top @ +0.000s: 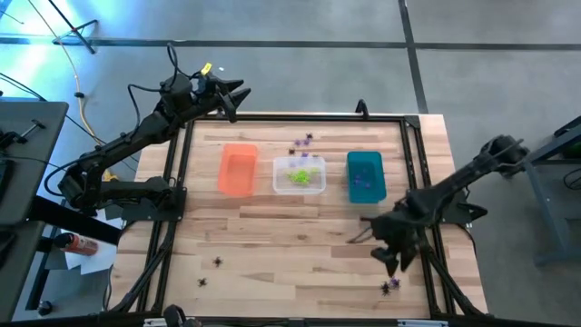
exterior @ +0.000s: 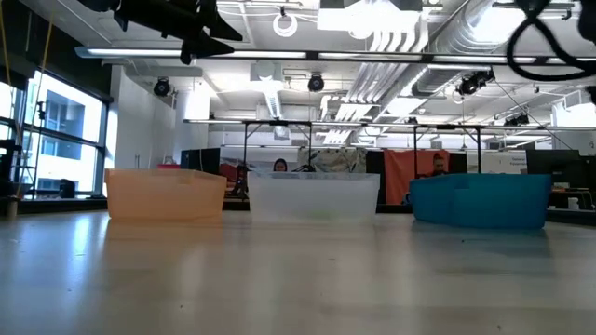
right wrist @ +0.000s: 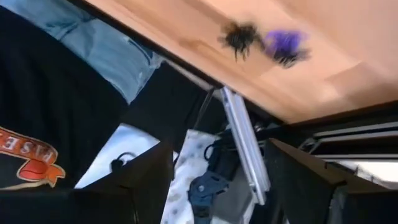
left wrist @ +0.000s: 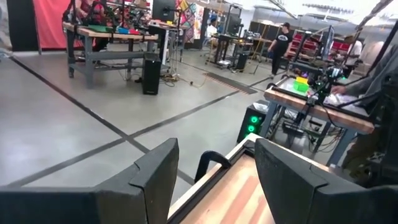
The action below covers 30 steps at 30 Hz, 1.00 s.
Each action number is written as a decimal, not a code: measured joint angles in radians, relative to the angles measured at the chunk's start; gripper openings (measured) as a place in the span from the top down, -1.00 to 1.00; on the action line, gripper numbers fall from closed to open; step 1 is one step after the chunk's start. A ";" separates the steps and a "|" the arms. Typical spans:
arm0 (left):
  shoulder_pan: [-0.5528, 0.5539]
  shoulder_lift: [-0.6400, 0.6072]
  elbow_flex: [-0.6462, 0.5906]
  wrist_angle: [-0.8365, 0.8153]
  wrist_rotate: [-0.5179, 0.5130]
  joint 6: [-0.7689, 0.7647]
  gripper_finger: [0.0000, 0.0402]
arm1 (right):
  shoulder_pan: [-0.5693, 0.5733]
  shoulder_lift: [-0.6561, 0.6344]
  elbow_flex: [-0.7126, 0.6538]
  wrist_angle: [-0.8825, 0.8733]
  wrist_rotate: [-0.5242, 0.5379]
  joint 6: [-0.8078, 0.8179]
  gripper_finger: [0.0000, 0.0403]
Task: Sort Halloween decoration
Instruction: Put the purple spider toy into the blue bin
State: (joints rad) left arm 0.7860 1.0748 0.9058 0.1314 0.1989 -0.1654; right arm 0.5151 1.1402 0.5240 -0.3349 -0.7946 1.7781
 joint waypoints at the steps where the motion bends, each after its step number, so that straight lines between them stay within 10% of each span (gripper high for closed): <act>1: 0.000 0.000 0.000 0.000 0.000 -0.007 0.01 | 0.027 0.011 -0.018 0.053 0.002 0.042 -0.24; 20: 0.000 0.000 0.000 -0.015 0.001 0.037 0.01 | 0.147 0.188 -0.093 0.155 0.212 0.443 -0.23; 30: 0.000 0.000 0.000 -0.015 0.000 0.039 0.01 | 0.155 0.312 -0.093 0.248 0.219 0.493 0.15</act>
State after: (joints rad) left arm 0.7860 1.0752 0.9058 0.1163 0.1993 -0.1266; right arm 0.6704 1.4520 0.4313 -0.0872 -0.5760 2.2707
